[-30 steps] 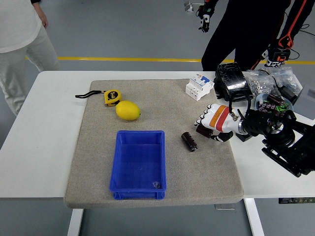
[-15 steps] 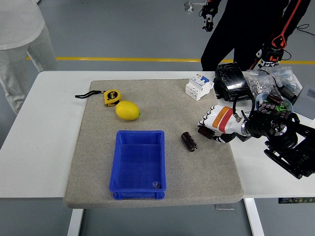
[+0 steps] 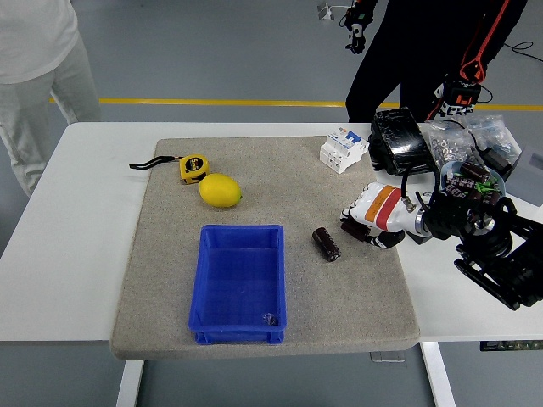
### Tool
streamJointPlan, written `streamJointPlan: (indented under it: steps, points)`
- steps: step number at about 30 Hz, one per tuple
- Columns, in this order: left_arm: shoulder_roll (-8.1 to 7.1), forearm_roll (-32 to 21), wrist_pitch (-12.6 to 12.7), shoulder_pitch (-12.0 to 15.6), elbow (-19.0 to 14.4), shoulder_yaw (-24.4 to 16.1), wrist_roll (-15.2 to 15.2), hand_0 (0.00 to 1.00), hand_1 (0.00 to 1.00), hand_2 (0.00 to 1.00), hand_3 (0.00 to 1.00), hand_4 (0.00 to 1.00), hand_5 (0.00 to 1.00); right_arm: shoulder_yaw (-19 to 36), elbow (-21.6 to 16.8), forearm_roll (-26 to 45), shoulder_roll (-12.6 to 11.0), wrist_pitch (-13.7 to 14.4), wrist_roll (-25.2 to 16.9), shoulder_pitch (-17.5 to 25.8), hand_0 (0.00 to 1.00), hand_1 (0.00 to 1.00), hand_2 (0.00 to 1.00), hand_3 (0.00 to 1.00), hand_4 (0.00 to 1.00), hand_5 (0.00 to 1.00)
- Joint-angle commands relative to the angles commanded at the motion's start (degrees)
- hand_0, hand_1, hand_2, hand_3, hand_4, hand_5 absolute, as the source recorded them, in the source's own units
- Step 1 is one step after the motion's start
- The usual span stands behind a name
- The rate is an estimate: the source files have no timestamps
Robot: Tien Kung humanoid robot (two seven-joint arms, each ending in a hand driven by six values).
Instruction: Pick up the battery,place it into the box
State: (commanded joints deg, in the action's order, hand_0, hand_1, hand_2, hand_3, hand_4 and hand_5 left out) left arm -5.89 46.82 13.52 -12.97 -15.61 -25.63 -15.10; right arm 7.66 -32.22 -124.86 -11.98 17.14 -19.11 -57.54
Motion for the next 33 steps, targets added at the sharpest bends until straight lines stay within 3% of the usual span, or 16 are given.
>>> streamJointPlan:
  steps: [2,3,11,22,30,33]
  points:
    - [-0.03,0.15,-0.05,0.12,0.0,-0.1,-0.06,0.564,0.596,0.621,0.583,0.633,0.602,-0.04,-0.14,0.14,0.0,0.03,-0.02,0.07,0.516,0.483,0.547,0.531,0.617,0.267]
    - [-0.04,0.2,-0.06,0.16,0.0,-0.14,-0.07,0.565,0.596,0.621,0.583,0.633,0.601,-0.05,-0.18,0.19,-0.01,0.05,-0.04,0.1,0.463,0.454,0.514,0.51,0.602,0.257]
    - [-0.19,0.92,-0.15,0.65,0.08,-0.65,-0.27,0.564,0.593,0.621,0.583,0.634,0.602,-0.95,-1.41,1.3,-0.57,0.83,0.3,0.15,0.443,0.445,0.508,0.511,0.59,0.246]
    - [-0.48,2.56,-0.29,1.29,0.28,-1.77,-0.68,0.564,0.585,0.622,0.584,0.635,0.603,-7.07,-7.96,8.53,-2.4,8.2,4.93,-0.4,0.432,0.442,0.504,0.52,0.581,0.249]
    - [-0.54,1.54,0.13,1.44,0.33,-0.95,-0.29,0.563,0.582,0.624,0.583,0.634,0.602,-1.52,-14.6,7.17,-3.26,10.08,6.67,-0.84,0.431,0.441,0.504,0.519,0.579,0.249]
    - [-0.54,1.38,0.22,1.42,0.37,-0.85,-0.19,0.562,0.581,0.622,0.584,0.636,0.603,0.99,-18.84,6.0,-3.63,10.82,7.69,-1.08,0.436,0.442,0.504,0.522,0.579,0.244]
